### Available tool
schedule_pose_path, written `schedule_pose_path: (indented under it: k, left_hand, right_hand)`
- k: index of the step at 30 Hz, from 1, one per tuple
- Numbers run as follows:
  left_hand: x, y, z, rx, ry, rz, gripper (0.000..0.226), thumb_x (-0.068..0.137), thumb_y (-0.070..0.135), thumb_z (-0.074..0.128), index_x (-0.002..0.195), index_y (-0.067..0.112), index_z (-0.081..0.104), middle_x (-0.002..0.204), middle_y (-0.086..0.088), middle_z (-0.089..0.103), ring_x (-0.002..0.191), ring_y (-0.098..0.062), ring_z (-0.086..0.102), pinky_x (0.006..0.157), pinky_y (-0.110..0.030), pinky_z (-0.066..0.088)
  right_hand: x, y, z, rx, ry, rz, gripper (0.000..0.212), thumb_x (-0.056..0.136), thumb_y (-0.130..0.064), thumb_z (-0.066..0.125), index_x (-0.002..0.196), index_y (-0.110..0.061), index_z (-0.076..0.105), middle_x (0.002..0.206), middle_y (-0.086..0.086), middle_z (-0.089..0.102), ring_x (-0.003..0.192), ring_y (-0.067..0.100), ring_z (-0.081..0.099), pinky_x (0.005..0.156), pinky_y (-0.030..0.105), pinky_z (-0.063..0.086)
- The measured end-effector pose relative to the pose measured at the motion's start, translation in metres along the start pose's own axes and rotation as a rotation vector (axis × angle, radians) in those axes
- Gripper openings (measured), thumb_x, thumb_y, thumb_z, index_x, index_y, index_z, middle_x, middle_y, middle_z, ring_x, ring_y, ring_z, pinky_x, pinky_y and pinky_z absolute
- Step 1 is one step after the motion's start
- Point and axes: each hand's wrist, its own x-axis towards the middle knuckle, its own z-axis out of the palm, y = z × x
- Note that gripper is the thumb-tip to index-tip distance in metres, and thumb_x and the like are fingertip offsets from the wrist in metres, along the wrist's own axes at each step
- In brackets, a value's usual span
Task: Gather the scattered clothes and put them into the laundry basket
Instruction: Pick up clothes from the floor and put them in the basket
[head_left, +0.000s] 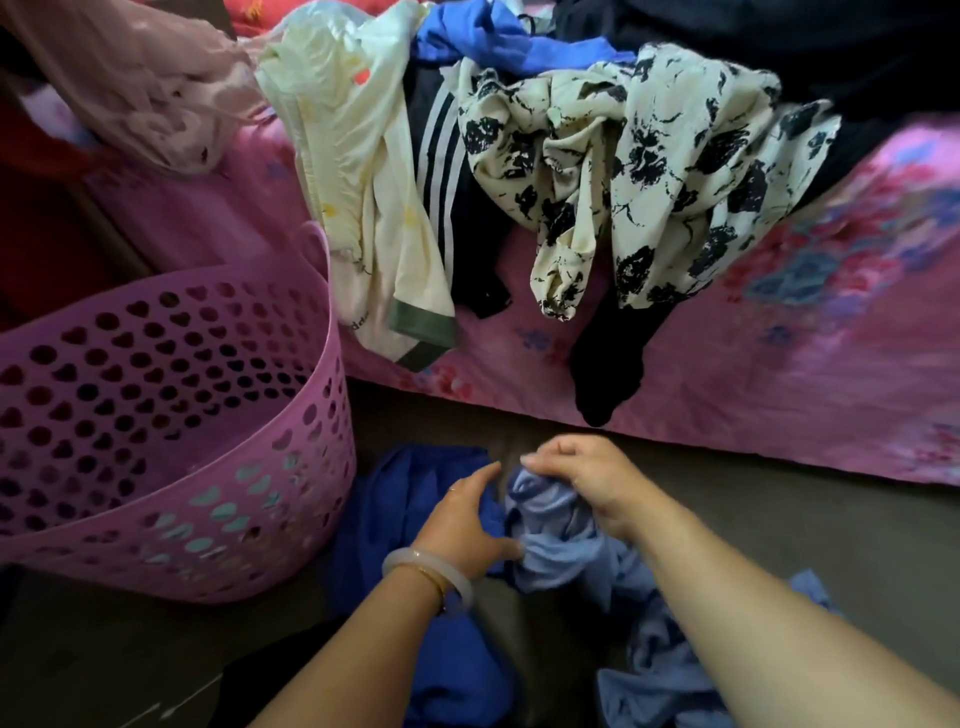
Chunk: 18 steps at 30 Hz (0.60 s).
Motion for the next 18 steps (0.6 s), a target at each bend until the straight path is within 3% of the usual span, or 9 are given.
schedule_pose_path:
  k: [3,5,6,8,10,11,13,15,18]
  left_hand:
    - [-0.006,0.017,-0.009,-0.217,-0.002,0.127,0.042,0.075,0.015,0.075,0.115,0.010,0.062,0.112,-0.007,0.068,0.101,-0.017,0.064,0.093,-0.044,0.052]
    - [-0.013,0.034,-0.021,-0.440,0.030,0.109,0.028,0.073,0.011,0.069,0.100,0.002,0.069,0.098,-0.019,0.071,0.090,-0.024,0.067,0.085,-0.045,0.054]
    - [-0.017,0.043,-0.030,-0.561,0.064,0.102,0.026,0.073,0.010,0.068,0.099,0.006,0.071,0.098,-0.017,0.072,0.091,-0.025,0.068,0.082,-0.041,0.055]
    - [-0.025,0.057,-0.049,-0.690,0.139,0.124,0.021,0.081,0.004,0.066,0.099,0.015,0.071,0.094,-0.007,0.074,0.088,-0.021,0.069,0.074,-0.032,0.055]
    - [-0.033,0.065,-0.069,-0.602,0.206,0.183,0.019,0.084,-0.002,0.062,0.095,0.013,0.068,0.086,-0.003,0.071,0.080,-0.017,0.065,0.068,-0.025,0.052]
    - [-0.037,0.067,-0.077,-0.525,0.241,0.211,0.017,0.084,-0.002,0.062,0.095,0.010,0.067,0.086,-0.004,0.069,0.079,-0.016,0.063,0.068,-0.026,0.050]
    - [-0.045,0.068,-0.092,-0.472,0.351,0.237,0.018,0.082,0.000,0.060,0.099,0.005,0.065,0.089,-0.007,0.067,0.080,-0.017,0.060,0.069,-0.029,0.047]
    - [-0.051,0.066,-0.104,-0.578,0.473,0.140,0.021,0.083,-0.001,0.055,0.097,0.011,0.066,0.087,-0.008,0.066,0.074,-0.020,0.059,0.065,-0.032,0.045]
    - [-0.057,0.062,-0.116,-0.731,0.537,-0.020,0.015,0.084,0.010,0.057,0.088,0.021,0.065,0.086,-0.008,0.066,0.072,-0.023,0.060,0.062,-0.032,0.045]
  right_hand:
    - [-0.019,-0.053,0.000,0.301,-0.154,-0.073,0.014,0.088,-0.004,0.061,0.075,-0.007,0.063,0.064,0.004,0.066,0.058,0.011,0.062,0.057,0.021,0.053]
    - [-0.028,-0.078,-0.004,0.407,-0.158,-0.130,0.011,0.090,-0.002,0.057,0.091,-0.008,0.067,0.074,0.005,0.070,0.067,0.012,0.066,0.064,0.021,0.056]
    - [-0.031,-0.087,-0.007,0.372,-0.143,-0.172,0.014,0.089,-0.003,0.059,0.100,-0.008,0.067,0.079,0.004,0.069,0.071,0.013,0.066,0.067,0.021,0.055]
    - [-0.037,-0.095,-0.017,0.017,-0.104,-0.258,0.022,0.087,-0.008,0.066,0.108,-0.012,0.068,0.077,-0.001,0.062,0.070,0.008,0.059,0.067,0.018,0.049]
    - [-0.047,-0.096,-0.026,-0.369,-0.083,-0.294,0.011,0.087,-0.013,0.068,0.097,-0.011,0.073,0.065,-0.008,0.060,0.059,-0.001,0.052,0.058,0.014,0.042]
    - [-0.051,-0.097,-0.028,-0.449,-0.065,-0.297,0.010,0.088,-0.016,0.067,0.088,-0.009,0.074,0.063,-0.008,0.062,0.056,-0.002,0.051,0.055,0.015,0.041]
    - [-0.053,-0.102,-0.031,-0.475,0.076,-0.308,0.024,0.091,-0.022,0.064,0.076,-0.003,0.069,0.065,-0.002,0.060,0.058,0.005,0.049,0.052,0.017,0.039]
    - [-0.052,-0.111,-0.036,-0.378,0.254,-0.315,0.036,0.095,-0.029,0.057,0.073,-0.001,0.060,0.068,0.006,0.053,0.062,0.014,0.045,0.056,0.028,0.035]
    - [-0.049,-0.121,-0.038,-0.121,0.336,-0.285,0.033,0.099,-0.031,0.050,0.081,-0.008,0.066,0.089,0.010,0.067,0.081,0.020,0.057,0.076,0.035,0.044]
